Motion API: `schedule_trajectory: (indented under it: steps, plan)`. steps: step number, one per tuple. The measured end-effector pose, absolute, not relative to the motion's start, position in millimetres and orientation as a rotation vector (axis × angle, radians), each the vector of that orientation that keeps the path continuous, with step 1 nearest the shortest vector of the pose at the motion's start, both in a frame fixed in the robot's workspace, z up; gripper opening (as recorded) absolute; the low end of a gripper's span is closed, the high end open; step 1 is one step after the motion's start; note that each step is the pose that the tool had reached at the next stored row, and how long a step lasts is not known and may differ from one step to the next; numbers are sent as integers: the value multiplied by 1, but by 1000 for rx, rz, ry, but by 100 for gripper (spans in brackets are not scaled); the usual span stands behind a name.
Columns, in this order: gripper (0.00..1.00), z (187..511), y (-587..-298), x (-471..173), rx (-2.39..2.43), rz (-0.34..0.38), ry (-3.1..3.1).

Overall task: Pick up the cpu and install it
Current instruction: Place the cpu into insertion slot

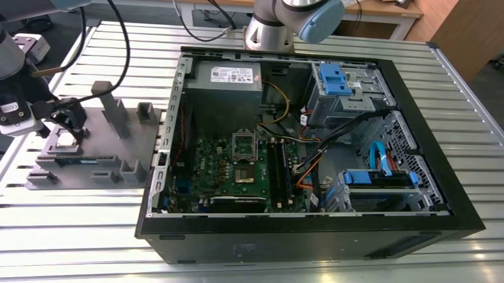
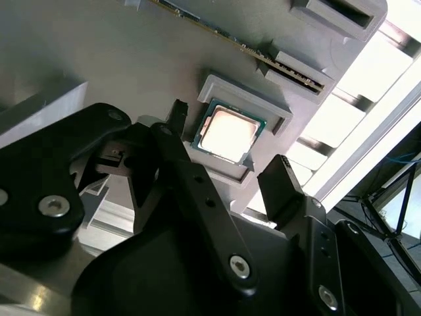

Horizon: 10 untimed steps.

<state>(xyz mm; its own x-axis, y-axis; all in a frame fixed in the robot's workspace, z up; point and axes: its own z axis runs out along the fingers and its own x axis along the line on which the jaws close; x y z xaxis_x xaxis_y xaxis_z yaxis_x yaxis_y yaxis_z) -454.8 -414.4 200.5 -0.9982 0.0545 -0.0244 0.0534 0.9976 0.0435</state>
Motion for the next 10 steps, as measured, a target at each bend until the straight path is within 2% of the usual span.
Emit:
schedule_trajectory:
  steps: [10]
  plan:
    - [71,198,-414,-455,59,67,3115]
